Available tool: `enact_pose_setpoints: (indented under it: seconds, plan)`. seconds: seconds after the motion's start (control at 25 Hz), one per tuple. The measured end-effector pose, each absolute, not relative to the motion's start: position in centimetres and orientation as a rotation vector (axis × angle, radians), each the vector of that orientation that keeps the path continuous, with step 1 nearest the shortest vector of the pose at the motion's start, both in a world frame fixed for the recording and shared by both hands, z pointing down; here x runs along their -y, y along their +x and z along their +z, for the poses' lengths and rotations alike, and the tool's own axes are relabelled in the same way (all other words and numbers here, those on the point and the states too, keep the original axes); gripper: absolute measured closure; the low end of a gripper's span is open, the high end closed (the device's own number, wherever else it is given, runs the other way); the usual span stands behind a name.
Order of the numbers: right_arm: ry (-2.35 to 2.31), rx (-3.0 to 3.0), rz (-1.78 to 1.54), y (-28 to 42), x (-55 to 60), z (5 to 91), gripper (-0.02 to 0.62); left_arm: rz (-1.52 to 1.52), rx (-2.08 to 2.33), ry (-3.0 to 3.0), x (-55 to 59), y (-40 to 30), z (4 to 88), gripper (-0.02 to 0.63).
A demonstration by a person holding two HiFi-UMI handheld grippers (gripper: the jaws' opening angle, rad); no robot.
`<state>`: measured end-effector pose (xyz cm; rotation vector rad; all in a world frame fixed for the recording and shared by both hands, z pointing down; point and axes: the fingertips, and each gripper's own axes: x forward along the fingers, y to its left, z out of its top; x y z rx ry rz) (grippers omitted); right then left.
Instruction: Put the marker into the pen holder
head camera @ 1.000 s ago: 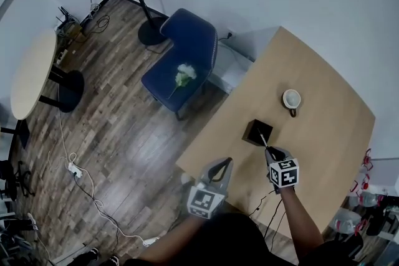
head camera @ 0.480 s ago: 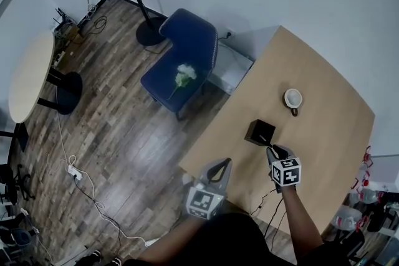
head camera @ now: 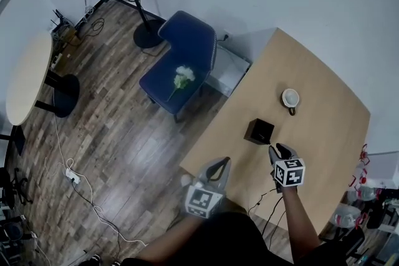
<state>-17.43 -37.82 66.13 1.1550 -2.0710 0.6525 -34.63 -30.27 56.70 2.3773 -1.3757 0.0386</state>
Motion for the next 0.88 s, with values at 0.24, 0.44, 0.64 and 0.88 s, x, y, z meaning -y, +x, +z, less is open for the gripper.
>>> enact_pose_setpoints:
  seconds: [0.24, 0.44, 0.64, 0.88]
  plan:
    - [1.351, 2.146, 0.65, -17.4, 34.5, 59.7, 0.543, 0.008, 1.284, 2.438, 29.9, -33.9, 54.0, 0.604]
    - [1.579, 2.206, 0.647, -16.0, 29.4, 54.0, 0.592, -0.013, 1.166, 2.529, 29.3, -32.0, 51.5, 0.604]
    - [1.784, 2.206, 0.621, -13.5, 24.3, 50.7, 0.592, 0.009, 1.007, 2.63, 28.0, -28.1, 50.4, 0.604]
    - [1.878, 2.181, 0.66, -10.0, 20.5, 50.1, 0.592, 0.023, 0.956, 2.671, 26.7, -24.6, 49.2, 0.604]
